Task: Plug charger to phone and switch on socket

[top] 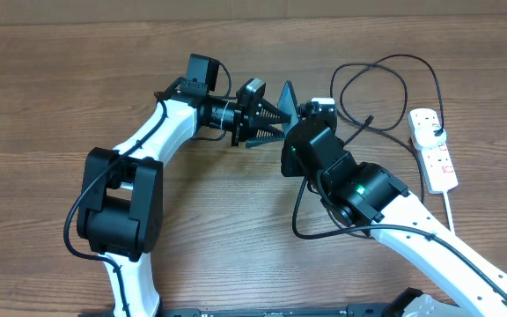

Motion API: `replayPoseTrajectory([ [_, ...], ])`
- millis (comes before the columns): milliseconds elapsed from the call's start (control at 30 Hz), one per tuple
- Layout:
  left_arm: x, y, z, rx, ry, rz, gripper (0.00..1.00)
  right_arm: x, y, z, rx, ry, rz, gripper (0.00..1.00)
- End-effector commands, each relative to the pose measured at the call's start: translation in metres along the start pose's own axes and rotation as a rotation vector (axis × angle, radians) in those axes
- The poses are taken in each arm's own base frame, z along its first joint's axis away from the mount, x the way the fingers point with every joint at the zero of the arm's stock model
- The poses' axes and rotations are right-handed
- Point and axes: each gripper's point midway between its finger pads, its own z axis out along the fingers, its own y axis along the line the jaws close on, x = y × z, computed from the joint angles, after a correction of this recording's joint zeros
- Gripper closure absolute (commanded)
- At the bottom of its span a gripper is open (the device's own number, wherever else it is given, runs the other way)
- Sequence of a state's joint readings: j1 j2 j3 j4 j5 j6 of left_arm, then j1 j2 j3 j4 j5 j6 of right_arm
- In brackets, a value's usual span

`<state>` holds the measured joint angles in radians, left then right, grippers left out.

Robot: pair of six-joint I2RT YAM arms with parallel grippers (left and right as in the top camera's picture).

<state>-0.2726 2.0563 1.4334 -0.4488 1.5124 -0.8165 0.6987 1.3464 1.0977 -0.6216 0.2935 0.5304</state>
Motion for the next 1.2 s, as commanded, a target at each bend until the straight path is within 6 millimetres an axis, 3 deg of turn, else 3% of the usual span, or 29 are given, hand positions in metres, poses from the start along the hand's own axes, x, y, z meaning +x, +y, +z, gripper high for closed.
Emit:
replayPoseTrajectory([
  [0,0.003,-0.011,0.003,0.012,0.02,0.032,0.36,-0.002,0.013,-0.004,-0.049,0.003,0.005,0.96],
  [100,0.0,-0.009,0.003,0.001,0.008,0.033,0.16,-0.002,0.013,-0.004,-0.048,0.004,0.048,0.96],
  [233,-0.004,-0.011,0.0,0.002,-0.005,0.079,0.0,-0.003,0.013,-0.007,-0.052,-0.001,0.093,0.96],
  [433,-0.025,-0.016,-0.023,-0.036,-0.121,0.192,0.0,-0.018,0.003,-0.034,-0.076,-0.048,0.263,0.96],
  [633,-0.025,-0.034,-0.057,-0.148,-0.29,0.359,0.0,-0.026,-0.037,-0.082,-0.108,-0.04,0.529,0.96],
  [767,-0.005,-0.043,-0.087,-0.339,-0.434,0.452,0.0,-0.029,-0.043,-0.106,-0.22,0.0,0.617,0.96],
  [867,0.021,-0.044,-0.11,-0.509,-0.526,0.468,0.0,-0.03,-0.042,-0.11,-0.266,0.026,0.641,0.96],
  [900,0.041,-0.047,-0.119,-0.586,-0.558,0.482,0.0,-0.026,-0.041,-0.103,-0.265,0.055,0.684,0.96],
  [1033,0.089,-0.06,-0.14,-0.728,-0.666,0.501,0.0,-0.019,-0.028,-0.077,-0.322,0.125,0.719,0.96],
  [1167,0.142,-0.084,-0.155,-0.816,-0.806,0.59,0.0,-0.016,0.008,-0.054,-0.527,0.207,0.677,0.96],
])
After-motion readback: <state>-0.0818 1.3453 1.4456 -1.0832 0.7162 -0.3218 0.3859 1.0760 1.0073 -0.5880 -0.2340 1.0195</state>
